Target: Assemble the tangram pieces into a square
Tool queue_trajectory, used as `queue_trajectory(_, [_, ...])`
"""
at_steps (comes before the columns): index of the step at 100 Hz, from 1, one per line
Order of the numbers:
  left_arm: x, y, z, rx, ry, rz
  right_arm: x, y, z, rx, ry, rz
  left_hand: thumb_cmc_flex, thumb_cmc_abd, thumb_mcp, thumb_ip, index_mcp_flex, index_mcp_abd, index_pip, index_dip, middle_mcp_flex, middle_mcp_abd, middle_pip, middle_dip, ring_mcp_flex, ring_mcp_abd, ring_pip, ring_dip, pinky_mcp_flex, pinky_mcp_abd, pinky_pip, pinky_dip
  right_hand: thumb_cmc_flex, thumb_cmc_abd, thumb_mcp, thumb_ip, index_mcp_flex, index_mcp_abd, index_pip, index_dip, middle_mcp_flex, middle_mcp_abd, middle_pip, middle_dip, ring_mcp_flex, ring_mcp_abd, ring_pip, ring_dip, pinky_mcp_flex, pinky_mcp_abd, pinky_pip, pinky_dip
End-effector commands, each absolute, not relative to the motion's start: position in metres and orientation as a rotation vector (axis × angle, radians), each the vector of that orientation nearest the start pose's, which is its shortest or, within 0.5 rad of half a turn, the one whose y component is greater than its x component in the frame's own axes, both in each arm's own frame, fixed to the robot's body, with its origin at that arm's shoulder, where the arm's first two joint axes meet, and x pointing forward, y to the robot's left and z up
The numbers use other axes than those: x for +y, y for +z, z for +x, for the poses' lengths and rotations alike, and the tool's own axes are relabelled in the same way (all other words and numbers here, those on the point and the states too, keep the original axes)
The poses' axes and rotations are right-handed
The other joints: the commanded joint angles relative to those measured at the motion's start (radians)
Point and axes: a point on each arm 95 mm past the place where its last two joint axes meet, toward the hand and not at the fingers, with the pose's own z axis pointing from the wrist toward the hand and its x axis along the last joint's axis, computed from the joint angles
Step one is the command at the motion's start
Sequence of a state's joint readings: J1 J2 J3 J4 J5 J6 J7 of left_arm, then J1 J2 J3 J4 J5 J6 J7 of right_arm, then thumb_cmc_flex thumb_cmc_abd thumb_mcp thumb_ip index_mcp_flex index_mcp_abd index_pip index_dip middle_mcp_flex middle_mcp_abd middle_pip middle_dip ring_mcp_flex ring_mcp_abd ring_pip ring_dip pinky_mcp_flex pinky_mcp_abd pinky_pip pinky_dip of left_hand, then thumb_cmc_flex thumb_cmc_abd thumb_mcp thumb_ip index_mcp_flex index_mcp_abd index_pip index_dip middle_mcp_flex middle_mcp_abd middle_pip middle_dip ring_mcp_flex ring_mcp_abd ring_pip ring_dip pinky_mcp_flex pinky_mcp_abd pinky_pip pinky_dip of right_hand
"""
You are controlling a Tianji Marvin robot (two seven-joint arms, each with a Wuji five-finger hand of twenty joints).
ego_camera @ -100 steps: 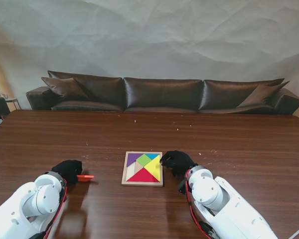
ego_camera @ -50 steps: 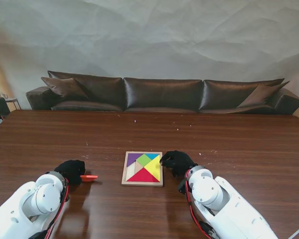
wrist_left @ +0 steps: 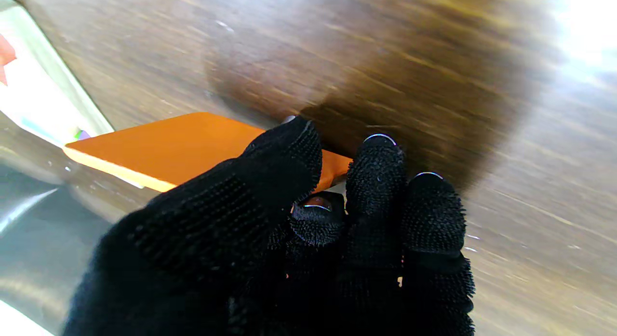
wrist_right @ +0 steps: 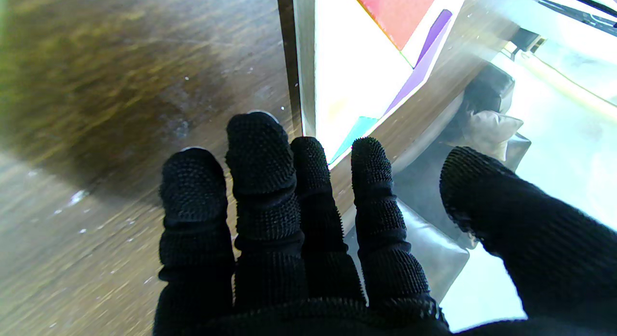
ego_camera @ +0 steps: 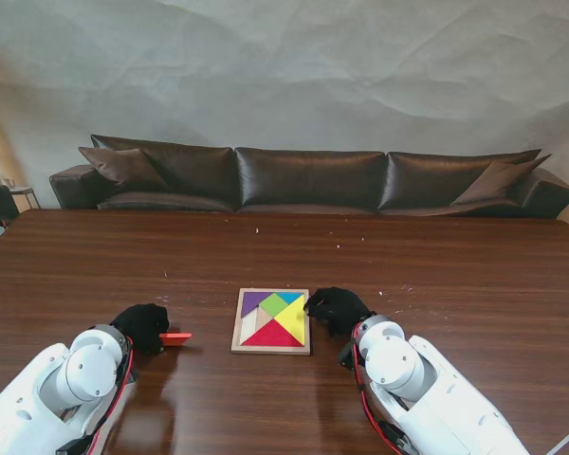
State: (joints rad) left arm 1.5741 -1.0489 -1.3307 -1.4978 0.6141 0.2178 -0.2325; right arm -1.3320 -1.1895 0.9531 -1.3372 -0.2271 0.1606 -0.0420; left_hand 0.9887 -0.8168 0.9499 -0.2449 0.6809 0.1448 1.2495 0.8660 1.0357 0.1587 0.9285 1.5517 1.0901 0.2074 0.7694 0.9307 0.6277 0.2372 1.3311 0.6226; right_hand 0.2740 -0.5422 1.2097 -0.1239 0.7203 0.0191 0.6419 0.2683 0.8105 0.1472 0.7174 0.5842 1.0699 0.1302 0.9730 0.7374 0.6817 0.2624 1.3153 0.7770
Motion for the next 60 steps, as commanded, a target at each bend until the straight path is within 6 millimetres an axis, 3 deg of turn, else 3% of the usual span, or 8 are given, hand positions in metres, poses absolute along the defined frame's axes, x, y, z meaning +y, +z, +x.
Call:
queue_trajectory(1, [0.078, -0.363, 0.405, 1.328, -1.223, -1.922, 0.063, -0.377, 0.436, -1.395, -1.928, -2.372, 0.009, 0.034, 0.081, -0.001, 0.085, -0.009, 0.060, 0.016, 0.045, -0.045, 0.021, 0.018, 0.038, -0.009, -0.007, 0.015, 0.021, -0.029, 0.049, 0.017, -0.007, 0.018, -0.018, 0.030, -0.014, 0.001, 0.015, -0.006, -0.026, 0.022, 0.014, -0.013, -0.021, 0.005, 0.015, -0.005, -0.139, 0.011, 0.033, 0.029])
queue_trajectory(31, [0.049, -0.341, 0.415, 1.303, -1.315, -1.998, 0.062, -0.377, 0.436, -1.389, -1.933, -2.376, 0.006, 0.028, 0.087, -0.003, 0.094, 0.001, 0.054, 0.019, 0.055, -0.034, 0.024, 0.018, 0.052, -0.002, 0.004, 0.017, 0.040, -0.007, 0.068, 0.032, -0.007, 0.018, -0.019, 0.030, -0.014, 0.001, 0.015, -0.006, -0.025, 0.021, 0.014, -0.012, -0.020, 0.009, 0.015, -0.005, -0.138, 0.011, 0.033, 0.029])
queue_trajectory(60, [0.001, -0.325, 0.420, 1.288, -1.373, -2.111, 0.061, -0.377, 0.437, -1.384, -1.939, -2.379, 0.009, 0.028, 0.095, 0.000, 0.088, 0.026, 0.049, 0.031, 0.053, -0.019, 0.033, 0.018, 0.056, 0.011, 0.025, 0.014, 0.048, 0.026, 0.098, 0.046, -0.007, 0.018, -0.018, 0.030, -0.014, 0.001, 0.015, -0.006, -0.026, 0.022, 0.014, -0.012, -0.020, 0.004, 0.016, -0.005, -0.138, 0.010, 0.034, 0.029])
